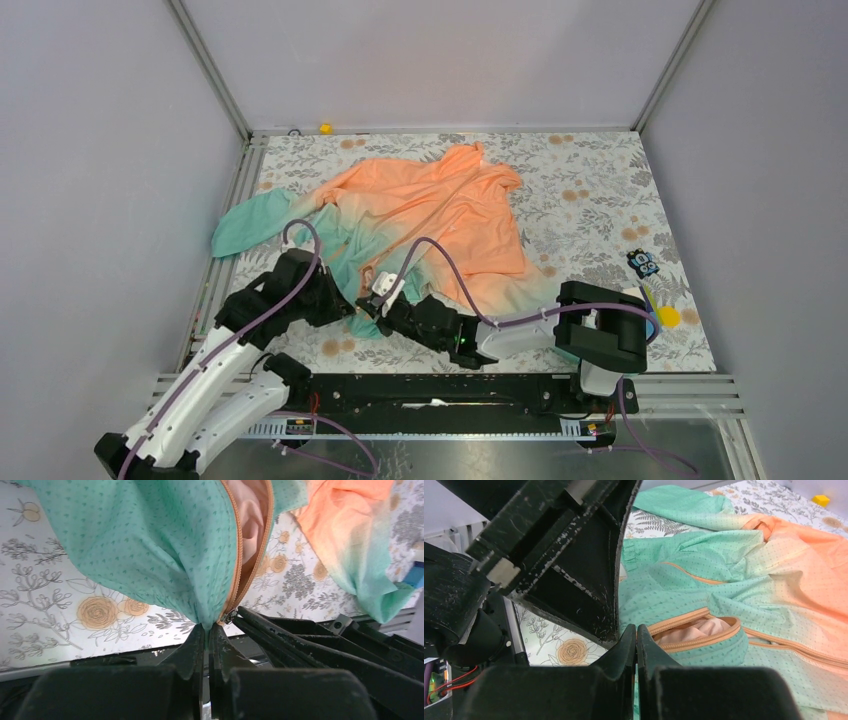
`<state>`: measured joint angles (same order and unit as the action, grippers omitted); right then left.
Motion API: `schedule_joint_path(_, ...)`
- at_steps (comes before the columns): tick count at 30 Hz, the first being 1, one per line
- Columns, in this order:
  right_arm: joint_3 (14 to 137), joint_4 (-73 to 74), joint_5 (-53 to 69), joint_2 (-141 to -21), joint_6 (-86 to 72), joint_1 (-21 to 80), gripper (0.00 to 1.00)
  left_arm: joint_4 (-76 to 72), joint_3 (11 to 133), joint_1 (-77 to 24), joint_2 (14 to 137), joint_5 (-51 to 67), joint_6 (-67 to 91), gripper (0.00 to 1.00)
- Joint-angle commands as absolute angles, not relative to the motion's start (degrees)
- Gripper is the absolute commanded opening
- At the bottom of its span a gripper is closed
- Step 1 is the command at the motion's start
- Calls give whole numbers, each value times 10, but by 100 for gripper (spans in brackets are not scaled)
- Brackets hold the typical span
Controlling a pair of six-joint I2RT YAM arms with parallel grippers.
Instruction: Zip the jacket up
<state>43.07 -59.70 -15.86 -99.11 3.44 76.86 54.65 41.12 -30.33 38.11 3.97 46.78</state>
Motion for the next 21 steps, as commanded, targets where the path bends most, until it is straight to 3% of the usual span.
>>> schedule_joint_path(1, 490, -521, -166, -972, 43, 763, 0, 609, 459, -305, 422, 18, 421, 0)
schedule_joint_path(8, 563, -338, 11, -966, 72, 699, 0, 681, 476, -305, 435, 11, 390, 0)
schedule_joint_path(21, 662, -265, 64, -1021, 50, 631, 0, 810, 539, -305, 411, -73, 383, 0)
